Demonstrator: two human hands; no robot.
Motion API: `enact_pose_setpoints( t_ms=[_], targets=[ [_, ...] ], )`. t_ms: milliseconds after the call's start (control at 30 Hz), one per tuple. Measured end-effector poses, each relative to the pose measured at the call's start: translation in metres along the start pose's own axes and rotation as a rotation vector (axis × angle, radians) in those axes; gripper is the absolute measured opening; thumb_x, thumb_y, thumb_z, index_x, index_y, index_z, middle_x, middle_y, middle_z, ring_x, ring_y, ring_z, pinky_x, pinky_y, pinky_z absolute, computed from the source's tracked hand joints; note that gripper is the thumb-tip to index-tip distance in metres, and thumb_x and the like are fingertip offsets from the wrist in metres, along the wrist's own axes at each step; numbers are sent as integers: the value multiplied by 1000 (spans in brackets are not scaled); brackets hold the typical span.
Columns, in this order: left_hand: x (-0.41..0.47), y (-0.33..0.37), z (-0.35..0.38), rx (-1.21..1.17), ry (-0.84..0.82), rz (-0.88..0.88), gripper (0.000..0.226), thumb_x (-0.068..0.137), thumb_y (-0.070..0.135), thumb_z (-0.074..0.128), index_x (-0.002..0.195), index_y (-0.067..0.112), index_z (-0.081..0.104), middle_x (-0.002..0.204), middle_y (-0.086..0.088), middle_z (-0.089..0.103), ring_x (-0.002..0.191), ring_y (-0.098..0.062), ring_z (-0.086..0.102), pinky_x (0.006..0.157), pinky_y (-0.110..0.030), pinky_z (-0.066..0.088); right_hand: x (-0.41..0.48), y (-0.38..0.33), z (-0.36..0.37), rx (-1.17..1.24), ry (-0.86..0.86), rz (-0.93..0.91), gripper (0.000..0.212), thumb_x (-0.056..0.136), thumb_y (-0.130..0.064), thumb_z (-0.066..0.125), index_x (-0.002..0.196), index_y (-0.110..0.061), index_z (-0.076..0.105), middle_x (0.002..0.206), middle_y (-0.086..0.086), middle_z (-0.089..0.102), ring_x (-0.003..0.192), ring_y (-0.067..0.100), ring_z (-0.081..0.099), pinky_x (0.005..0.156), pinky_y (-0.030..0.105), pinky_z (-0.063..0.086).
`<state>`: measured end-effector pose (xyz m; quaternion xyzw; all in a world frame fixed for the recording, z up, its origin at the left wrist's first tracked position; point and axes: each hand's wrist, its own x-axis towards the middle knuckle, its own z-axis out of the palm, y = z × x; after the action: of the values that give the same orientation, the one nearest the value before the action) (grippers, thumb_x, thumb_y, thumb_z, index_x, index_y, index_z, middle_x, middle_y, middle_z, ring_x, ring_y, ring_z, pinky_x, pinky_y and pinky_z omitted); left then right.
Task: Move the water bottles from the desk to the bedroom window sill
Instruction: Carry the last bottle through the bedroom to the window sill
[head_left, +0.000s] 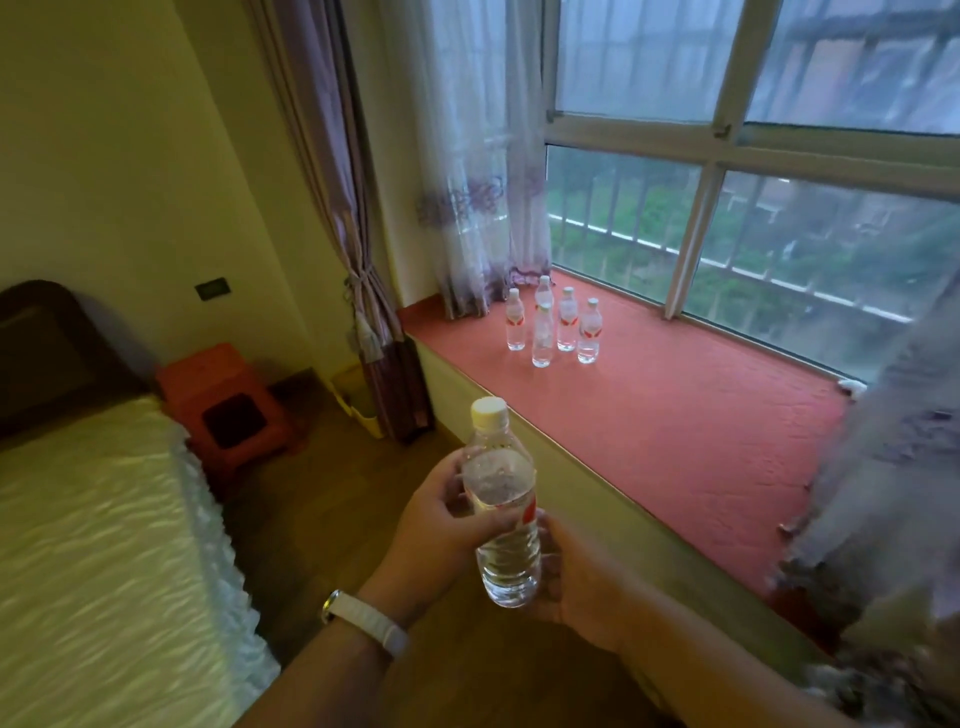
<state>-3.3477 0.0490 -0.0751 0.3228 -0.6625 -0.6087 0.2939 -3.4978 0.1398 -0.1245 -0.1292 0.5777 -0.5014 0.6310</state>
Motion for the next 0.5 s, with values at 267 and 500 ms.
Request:
enact_pose_setpoints(
  t_ms=[267,500],
  targets=[
    [132,2,-93,-5,6,21,60,66,23,86,115,47,62,114,6,72,107,-16,68,91,-39,56,122,-87,61,-25,2,-14,55,86,-53,60,124,-13,61,115,19,72,102,32,72,87,43,58],
    [220,-2,-134,40,-5,9,58,70,22,85,116,43,56,115,9,70,105,-4,66,94,-36,54,198,-139,82,-9,1,-12,54,93,-55,54,124,-12,60,116,20,71,103,32,72,86,41,58]
  ],
)
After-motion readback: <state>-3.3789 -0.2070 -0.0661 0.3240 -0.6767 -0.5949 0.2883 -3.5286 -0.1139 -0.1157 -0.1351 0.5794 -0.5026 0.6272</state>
